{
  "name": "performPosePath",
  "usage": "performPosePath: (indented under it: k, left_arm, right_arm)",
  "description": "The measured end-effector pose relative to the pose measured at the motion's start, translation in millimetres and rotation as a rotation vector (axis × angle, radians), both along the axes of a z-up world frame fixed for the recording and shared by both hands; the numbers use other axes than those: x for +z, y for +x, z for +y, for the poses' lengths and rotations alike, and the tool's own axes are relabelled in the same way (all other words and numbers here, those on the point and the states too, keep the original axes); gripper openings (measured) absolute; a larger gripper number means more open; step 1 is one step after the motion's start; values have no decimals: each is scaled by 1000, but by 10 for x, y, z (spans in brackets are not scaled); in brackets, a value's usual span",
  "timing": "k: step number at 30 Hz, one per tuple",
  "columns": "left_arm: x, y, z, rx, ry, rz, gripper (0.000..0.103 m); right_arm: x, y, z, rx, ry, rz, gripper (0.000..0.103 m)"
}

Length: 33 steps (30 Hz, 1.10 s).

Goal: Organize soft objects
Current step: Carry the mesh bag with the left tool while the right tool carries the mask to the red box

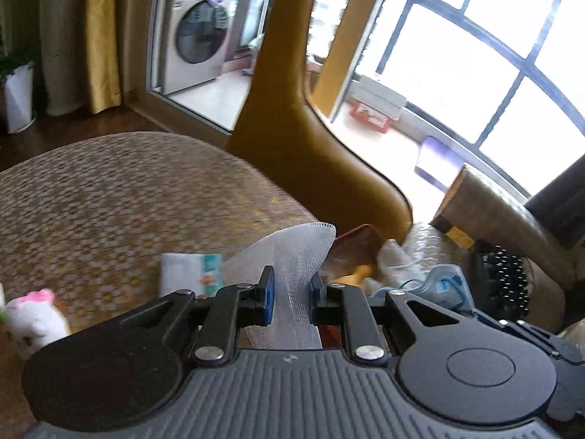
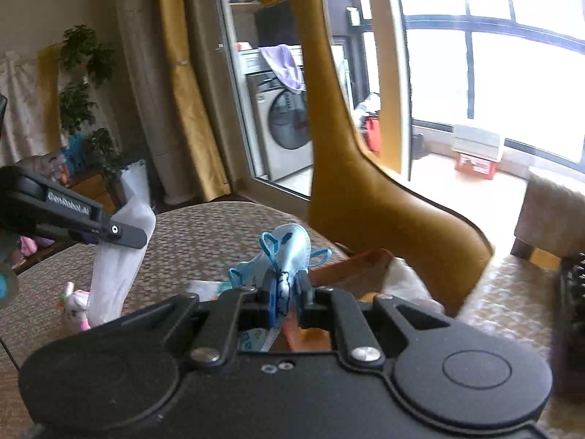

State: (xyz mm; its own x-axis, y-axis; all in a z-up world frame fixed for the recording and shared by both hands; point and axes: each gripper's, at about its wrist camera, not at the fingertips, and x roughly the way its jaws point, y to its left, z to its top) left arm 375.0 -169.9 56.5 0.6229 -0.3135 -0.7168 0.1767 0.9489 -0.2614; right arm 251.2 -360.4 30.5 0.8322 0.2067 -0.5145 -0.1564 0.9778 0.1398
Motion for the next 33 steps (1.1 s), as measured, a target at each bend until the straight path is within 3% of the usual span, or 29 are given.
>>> performPosePath:
  k: [6,19,29,33]
  left_arm:
    - [-52,167,-437,-54,-10,-32,17]
    - [-321,566,-924,-98,-160,-156,17]
    - [-1084,734,-1014,-126,-74,-54,17]
    - [-1315,735,-1085,-193,-27,2,17]
  right_arm:
    - [-152,45,-277,-48,-3,16,9]
    - [-504,206,-670,-92,-1,42,10]
    - [-744,396,-660,-73,4,73,10]
    - [-800,438,-649,-68,19,89,10]
